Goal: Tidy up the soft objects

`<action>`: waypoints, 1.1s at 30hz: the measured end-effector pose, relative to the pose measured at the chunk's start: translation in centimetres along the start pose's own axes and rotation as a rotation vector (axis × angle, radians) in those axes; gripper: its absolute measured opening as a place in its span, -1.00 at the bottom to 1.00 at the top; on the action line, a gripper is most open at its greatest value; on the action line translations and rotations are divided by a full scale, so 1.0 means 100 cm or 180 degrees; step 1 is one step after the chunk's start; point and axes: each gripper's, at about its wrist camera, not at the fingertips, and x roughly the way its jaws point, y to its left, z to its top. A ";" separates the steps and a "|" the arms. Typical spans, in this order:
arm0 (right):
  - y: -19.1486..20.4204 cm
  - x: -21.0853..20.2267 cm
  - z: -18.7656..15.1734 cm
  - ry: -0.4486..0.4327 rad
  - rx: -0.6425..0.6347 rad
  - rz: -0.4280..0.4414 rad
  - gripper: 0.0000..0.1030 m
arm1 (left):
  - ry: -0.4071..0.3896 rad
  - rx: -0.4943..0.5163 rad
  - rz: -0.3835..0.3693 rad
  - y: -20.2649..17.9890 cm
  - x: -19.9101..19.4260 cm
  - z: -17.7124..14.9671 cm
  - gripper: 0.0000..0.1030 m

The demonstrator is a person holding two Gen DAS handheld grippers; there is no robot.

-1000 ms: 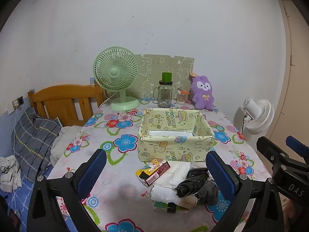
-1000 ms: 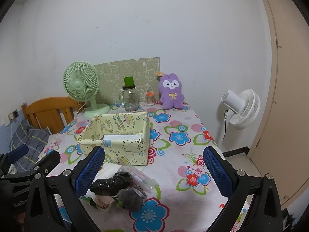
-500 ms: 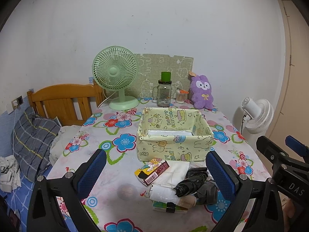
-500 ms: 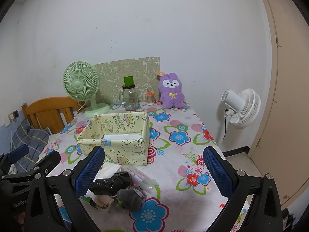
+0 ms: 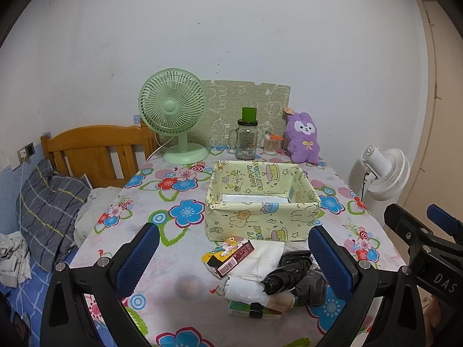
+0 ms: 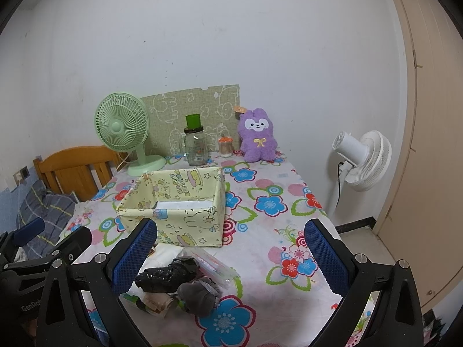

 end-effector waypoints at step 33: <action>0.000 0.022 0.008 0.0105 0.0075 0.0063 0.99 | 0.0131 0.0018 -0.0072 0.004 0.024 0.003 0.94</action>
